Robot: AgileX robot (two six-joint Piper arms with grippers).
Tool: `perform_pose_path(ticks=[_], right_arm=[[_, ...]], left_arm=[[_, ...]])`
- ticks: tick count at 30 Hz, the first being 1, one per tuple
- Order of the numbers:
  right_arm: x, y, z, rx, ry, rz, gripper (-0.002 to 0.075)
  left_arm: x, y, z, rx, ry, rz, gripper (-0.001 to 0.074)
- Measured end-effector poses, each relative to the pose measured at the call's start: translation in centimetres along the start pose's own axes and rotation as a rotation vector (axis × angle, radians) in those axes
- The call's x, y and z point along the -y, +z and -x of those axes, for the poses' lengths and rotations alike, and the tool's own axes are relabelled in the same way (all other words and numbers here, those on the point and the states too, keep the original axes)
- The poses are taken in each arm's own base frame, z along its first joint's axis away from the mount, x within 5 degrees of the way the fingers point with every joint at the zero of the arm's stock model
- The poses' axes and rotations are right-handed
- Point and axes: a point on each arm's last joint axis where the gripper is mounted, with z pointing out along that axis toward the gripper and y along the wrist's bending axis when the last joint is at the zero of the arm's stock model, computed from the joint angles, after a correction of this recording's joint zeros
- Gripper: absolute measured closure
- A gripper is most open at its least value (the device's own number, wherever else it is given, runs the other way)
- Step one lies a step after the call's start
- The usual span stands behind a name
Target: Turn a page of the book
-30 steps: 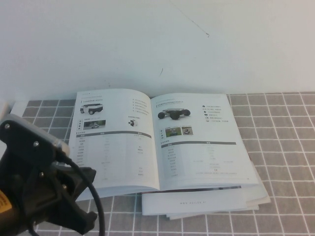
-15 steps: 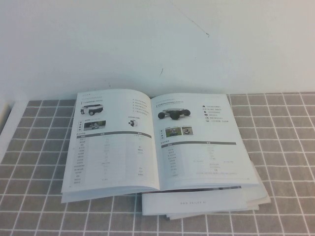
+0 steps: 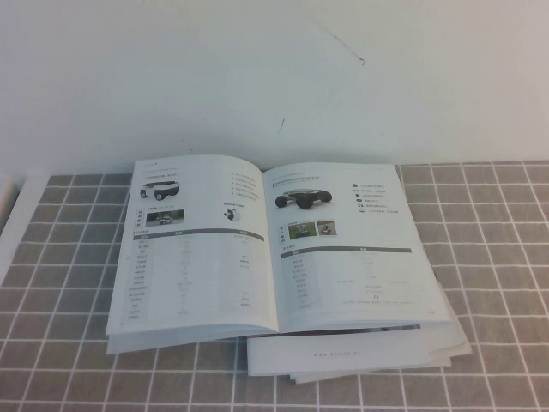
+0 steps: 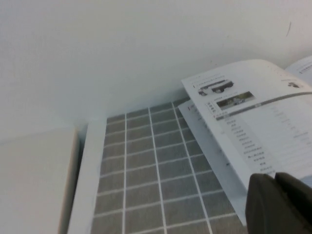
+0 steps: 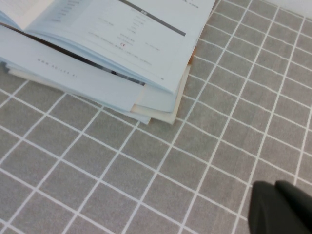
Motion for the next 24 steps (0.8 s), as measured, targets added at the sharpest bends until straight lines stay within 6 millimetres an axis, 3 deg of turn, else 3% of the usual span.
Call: perform_pose_path(ticks=[2,6,24], right_arm=[[0.0,0.0,0.0,-0.001,0.0,0.0,0.0727],[0.0,0.0,0.0,0.0,0.003,0.003,0.0727],[0.0,0.0,0.0,0.002,0.006,0.005,0.0727]], left_arm=[[0.2,0.1,-1.7,-0.022,-0.061,0.011,0.0738],[0.3,-0.3,-3.2,-0.147,-0.107,0.01,0.0738],[0.3,-0.4,-3.3,-0.167,-0.273,0.026,0.0738]])
